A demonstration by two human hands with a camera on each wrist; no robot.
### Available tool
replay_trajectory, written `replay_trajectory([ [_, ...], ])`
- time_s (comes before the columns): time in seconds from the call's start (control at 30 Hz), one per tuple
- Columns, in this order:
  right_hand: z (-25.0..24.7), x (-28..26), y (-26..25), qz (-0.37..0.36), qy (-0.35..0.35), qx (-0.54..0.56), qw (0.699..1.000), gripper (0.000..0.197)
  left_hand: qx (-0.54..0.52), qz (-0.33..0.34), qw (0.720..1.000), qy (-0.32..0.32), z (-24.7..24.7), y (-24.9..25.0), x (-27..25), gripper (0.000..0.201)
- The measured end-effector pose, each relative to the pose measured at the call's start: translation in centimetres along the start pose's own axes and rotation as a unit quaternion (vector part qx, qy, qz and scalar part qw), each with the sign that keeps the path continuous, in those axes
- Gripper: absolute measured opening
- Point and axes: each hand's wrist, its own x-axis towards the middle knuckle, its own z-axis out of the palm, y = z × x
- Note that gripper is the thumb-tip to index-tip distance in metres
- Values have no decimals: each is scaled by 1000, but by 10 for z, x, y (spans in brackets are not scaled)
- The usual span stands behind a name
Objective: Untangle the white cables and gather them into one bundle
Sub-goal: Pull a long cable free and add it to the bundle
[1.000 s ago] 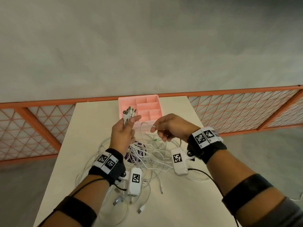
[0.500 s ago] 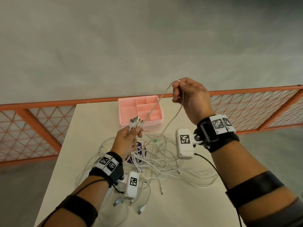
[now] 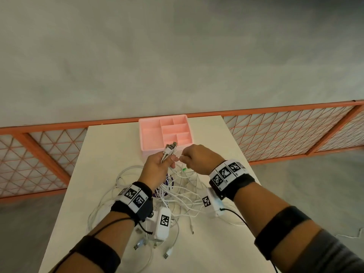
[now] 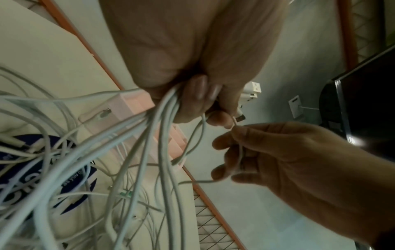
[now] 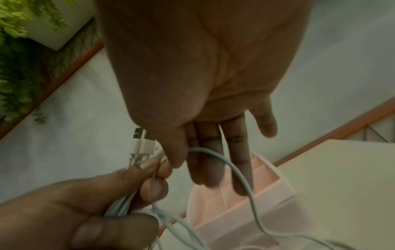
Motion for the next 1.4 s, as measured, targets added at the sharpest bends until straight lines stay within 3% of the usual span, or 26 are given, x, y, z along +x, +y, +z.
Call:
replay_trajectory([
  [0.13,-6,4,-6,-26,1,215,976,30,-77,-2,997,-13,-1,2,-7,20],
  [0.27,-26,6,-25,-54,93,301,948,30,-107,4,994,-36,-1,-2,-13,19],
  [0.33,-40,5,-35,-55,154,395,904,30,-84,10,996,-33,-3,-7,-11,20],
  [0.5,-95,-4,-42,-78,315,577,750,35,-4,3,1000,-8,-11,-26,-17,19],
  [0.57,-109,-9,-34,-80,346,573,739,35,-14,-19,1000,3,-17,-35,-19,19],
  [0.67,-108,-10,-9,-41,366,521,770,34,-60,-51,997,25,-24,-41,-16,17],
  [0.73,-101,-8,11,18,369,432,823,30,-89,-65,993,47,-27,-39,-13,16],
  [0.83,-82,-2,40,141,235,214,938,24,-85,-60,993,55,-27,-32,-10,16],
  [0.9,-62,1,50,191,128,64,971,43,-70,-49,995,44,-23,-27,-8,17],
  [0.97,-45,1,44,149,107,28,983,56,-54,-38,997,27,-19,-21,-5,18],
  [1.03,-33,0,30,40,129,45,990,60,-39,-32,999,7,-16,-13,-4,18],
  [1.13,-18,0,9,-61,97,23,993,53,-30,-18,999,-17,-11,-5,-4,18],
  [1.23,-4,7,-2,-44,30,-2,999,37,-57,-17,998,-18,-12,0,-3,19],
  [1.33,-3,10,-5,-55,36,-14,998,28,-74,-23,997,-20,-16,1,-4,18],
  [1.4,-11,9,-10,-75,23,47,996,22,-81,-27,996,-27,-18,1,-7,16],
])
